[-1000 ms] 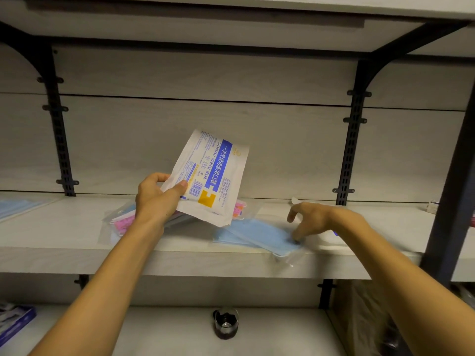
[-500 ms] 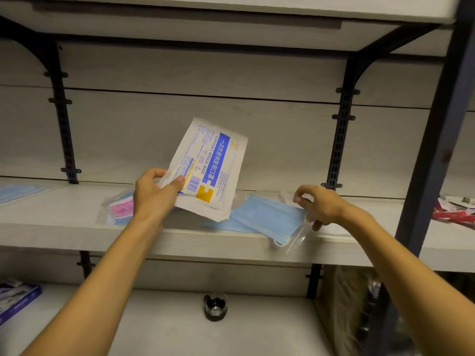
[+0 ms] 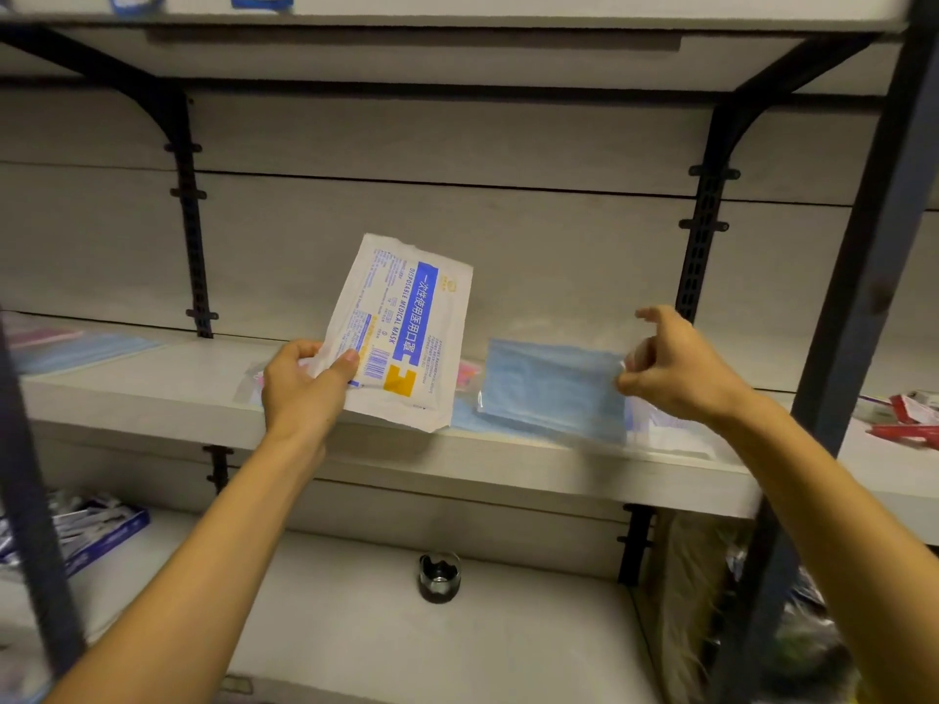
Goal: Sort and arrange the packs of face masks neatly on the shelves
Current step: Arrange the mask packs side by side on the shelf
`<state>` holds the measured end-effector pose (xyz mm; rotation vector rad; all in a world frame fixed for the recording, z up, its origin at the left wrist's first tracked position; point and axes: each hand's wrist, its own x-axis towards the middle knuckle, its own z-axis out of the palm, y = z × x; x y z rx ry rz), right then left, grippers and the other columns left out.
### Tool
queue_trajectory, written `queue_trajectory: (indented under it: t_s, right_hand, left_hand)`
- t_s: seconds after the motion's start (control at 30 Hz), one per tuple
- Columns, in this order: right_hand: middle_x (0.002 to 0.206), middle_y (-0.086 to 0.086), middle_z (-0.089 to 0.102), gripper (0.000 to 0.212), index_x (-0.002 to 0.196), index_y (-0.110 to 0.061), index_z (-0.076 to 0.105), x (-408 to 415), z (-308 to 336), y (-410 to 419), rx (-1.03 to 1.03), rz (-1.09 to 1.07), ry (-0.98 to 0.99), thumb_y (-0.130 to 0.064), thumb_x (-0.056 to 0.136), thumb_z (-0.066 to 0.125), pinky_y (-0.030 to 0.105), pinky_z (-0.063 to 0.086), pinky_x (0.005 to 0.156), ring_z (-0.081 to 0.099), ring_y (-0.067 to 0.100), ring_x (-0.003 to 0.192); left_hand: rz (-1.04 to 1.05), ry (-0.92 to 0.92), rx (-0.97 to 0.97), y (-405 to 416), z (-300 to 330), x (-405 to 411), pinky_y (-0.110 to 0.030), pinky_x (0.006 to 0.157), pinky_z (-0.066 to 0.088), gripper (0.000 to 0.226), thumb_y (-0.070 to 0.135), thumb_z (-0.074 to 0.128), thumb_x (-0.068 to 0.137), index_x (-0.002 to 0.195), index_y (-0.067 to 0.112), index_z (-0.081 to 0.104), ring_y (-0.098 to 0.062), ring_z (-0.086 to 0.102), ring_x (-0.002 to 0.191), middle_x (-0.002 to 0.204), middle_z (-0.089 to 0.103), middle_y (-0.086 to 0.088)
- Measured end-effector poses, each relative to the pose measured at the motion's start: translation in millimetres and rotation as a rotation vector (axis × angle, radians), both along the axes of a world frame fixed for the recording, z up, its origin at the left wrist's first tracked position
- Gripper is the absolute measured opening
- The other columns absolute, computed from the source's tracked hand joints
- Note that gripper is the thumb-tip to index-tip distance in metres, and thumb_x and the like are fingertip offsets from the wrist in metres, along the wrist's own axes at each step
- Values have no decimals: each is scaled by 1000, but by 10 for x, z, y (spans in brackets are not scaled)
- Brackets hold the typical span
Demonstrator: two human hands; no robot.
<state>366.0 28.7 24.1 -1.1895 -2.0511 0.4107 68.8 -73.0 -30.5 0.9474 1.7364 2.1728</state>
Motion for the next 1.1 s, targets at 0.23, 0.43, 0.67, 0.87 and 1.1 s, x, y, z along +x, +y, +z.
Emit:
queue_trajectory:
  t_s: [0.23,0.43,0.67,0.87,1.1]
  right_hand:
    - [89,0,58,11,103,-16,61,-105,223,-212,442,52,73,-21,97,53,18,40,58,52,18,79]
    - [105,5,61,28,123,-32,51,-448,227,-309,408,185,122,-20,103,37,37,49,75,57,24,90]
    - [83,0,52,41,122,-20,43,-1255,269,-508,216,263,92,-11,84,58,37,44,66,50,18,75]
    - [74,-4,61,20,91,-15,66,-2128,273,-765,268,366,80,-2,76,70,30,44,64,55,14,68]
    - [84,-2,65,11,86,-29,62,-3092,264,-1277,316,522,59,-19,89,67,35,52,71,61,23,82]
  left_hand:
    - [55,10,30,-175,24,-81,-16,58,44,32,20,67,88,115,8,52,-5,60,79,110,61,-4]
    - [87,-17,50,-362,-5,-340,-16,57,44,31,20,66,89,116,11,52,0,59,76,107,60,-1]
    - [154,-43,34,-821,-38,-987,-20,60,47,25,20,66,89,109,17,52,-10,61,81,102,61,-1]
    - [209,-27,56,-1364,-13,-1694,-12,54,43,25,17,65,89,110,11,52,0,57,72,98,58,1]
    - [298,-9,100,-2015,22,-2581,-14,58,42,22,14,66,88,105,13,52,-2,56,72,101,58,-2]
